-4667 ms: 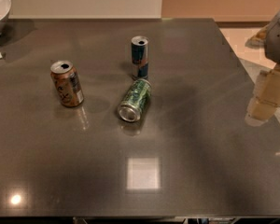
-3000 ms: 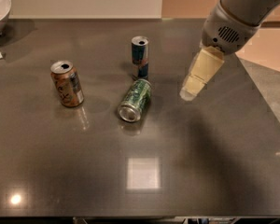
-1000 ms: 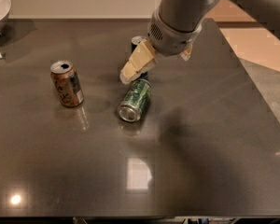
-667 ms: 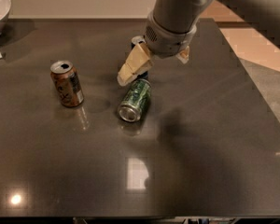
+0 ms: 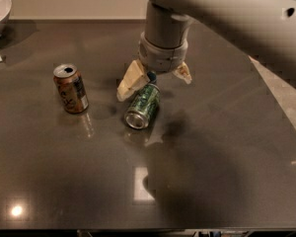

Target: Pick green can

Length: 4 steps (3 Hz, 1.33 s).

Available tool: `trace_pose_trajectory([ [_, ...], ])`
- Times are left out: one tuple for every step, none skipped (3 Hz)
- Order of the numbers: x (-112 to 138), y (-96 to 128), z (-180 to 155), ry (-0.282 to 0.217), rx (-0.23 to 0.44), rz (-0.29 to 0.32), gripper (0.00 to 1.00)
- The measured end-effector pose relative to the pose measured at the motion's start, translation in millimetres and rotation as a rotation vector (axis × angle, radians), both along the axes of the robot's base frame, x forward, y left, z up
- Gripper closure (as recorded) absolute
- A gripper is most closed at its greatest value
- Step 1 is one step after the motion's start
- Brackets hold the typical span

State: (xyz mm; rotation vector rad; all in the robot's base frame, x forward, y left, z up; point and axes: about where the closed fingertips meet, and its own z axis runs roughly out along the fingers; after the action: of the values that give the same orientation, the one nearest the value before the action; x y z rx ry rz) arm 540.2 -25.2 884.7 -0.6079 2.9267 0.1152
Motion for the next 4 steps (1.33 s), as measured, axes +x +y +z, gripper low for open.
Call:
trace_pose_trajectory([
  [-1, 10, -23, 0.052, -0.023, -0.063, 0.00],
  [-3, 20, -38, 0.075, -0.052, -0.119, 0.00],
  [-4, 27, -44, 0.077, -0.096, -0.185, 0.18],
  [-3, 28, -45, 0.062, -0.130, -0.250, 0.41],
])
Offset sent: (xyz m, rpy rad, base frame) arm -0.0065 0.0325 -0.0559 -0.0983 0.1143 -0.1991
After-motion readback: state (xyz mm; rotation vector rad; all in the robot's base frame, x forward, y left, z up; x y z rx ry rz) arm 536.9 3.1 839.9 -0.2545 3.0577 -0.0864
